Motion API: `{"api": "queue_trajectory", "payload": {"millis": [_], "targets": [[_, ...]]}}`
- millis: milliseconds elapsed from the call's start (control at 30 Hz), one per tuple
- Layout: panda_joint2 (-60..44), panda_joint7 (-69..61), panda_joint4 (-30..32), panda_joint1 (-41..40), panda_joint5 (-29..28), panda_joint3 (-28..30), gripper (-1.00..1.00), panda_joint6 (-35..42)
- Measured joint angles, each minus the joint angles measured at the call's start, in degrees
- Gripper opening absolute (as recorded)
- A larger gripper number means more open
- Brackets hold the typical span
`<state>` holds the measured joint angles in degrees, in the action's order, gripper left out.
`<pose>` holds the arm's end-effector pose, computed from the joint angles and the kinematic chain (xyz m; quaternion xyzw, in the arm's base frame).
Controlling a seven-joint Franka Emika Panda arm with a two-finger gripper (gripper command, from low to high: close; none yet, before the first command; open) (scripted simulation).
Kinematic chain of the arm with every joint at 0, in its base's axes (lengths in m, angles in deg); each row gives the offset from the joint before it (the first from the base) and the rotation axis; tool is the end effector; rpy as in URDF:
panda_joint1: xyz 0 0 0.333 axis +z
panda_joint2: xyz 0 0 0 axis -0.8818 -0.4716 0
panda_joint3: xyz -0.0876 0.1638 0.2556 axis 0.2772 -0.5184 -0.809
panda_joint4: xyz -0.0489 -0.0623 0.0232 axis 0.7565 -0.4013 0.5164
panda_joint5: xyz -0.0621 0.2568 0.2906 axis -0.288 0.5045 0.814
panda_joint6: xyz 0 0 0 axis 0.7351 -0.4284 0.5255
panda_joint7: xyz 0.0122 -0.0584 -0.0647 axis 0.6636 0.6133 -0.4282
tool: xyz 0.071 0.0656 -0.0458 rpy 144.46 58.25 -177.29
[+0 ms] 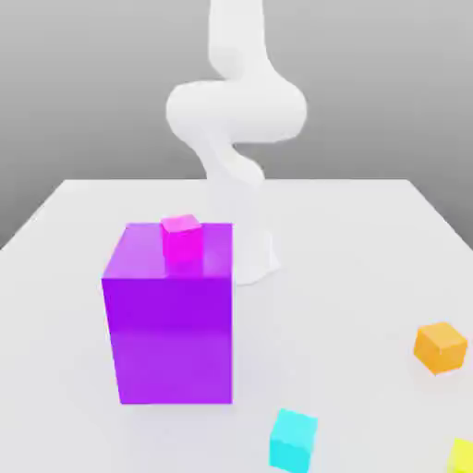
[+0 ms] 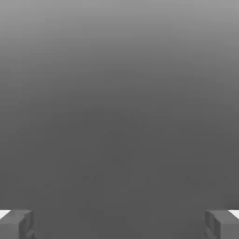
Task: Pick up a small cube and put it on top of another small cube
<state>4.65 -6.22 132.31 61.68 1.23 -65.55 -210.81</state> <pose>0.3801 0.0349 0.6680 -0.8646 0.3567 -0.3295 0.1294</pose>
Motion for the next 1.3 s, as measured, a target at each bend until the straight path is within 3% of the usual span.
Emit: {"api": "queue_trajectory", "payload": {"millis": [367, 600, 833, 1033, 1067, 1300], "targets": [[-22.89, 16.61, 7.02, 1.03, -6.42, -17.55, 0.0, -10.44], [-37.75, 28.54, 11.35, 5.83, -12.56, -25.31, 0.0, -16.78], [-51.48, 37.9, 15.27, 13.56, -15.88, -27.55, 0.0, -23.58], [-61.21, 47.06, 13.1, 21.19, -27.38, -18.27, 0.0, -29.88], [-62.72, 48.43, 12.69, 22.79, -29.17, -16.3, -1.0, -30.93], [-63.07, 48.77, 12.6, 23.19, -29.6, -15.83, -1.0, -31.3]]}}
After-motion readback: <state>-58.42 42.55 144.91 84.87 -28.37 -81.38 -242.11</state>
